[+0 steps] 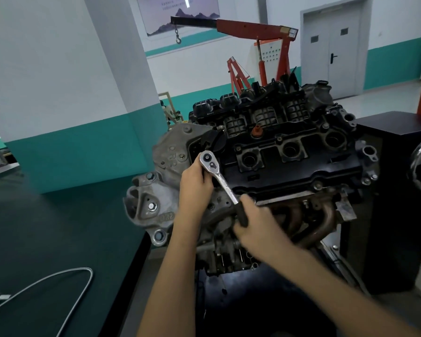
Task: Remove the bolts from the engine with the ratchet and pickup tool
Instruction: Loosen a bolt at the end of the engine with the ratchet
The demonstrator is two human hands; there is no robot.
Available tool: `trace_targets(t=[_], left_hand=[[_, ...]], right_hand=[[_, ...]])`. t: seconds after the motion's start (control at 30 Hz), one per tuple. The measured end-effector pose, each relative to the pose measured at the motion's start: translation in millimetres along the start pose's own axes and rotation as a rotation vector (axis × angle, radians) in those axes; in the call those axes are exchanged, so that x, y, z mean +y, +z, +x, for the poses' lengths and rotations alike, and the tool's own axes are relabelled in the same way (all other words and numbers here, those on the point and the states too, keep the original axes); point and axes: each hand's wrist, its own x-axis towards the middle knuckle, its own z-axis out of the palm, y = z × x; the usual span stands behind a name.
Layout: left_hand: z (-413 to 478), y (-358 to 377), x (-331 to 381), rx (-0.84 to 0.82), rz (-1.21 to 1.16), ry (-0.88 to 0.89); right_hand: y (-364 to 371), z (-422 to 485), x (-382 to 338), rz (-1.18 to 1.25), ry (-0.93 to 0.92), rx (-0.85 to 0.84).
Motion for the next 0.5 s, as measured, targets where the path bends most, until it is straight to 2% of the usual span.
trace_targets(t=[0.1,0.2,0.3,0.37,0.43,0.5], left_hand=[[-1.8,0.2,-2.8,-0.005,-0.070,-0.021],[-2.1,-2.4,-2.3,-0.016,-0.113,-0.011],[-1.4,-7.5,1.1,-0.043,-0.161,0.050],[-1.5,-9.7,2.4,-0.078,-0.192,0.076],[-0.6,-9.4,1.1,-0.106,-0.181,0.060],[0.1,-7.1,-0.2,-0.090,-0.138,0.027]], right_hand=[[46.7,-7.4,-25.4,0.127,0.070,0.086],[44.7,-4.8,-25.8,0.124,0.060,0.053],[-4.2,6.0,-2.8,-0.063,-0.036,-0.079],[-47.2,26.1,11.1,-0.342,-0.141,-0.131],[-83.6,51.5,18.0,-0.630,-0.243,-0.135],[-99.2,68.2,18.3,-0.758,-0.333,-0.112]])
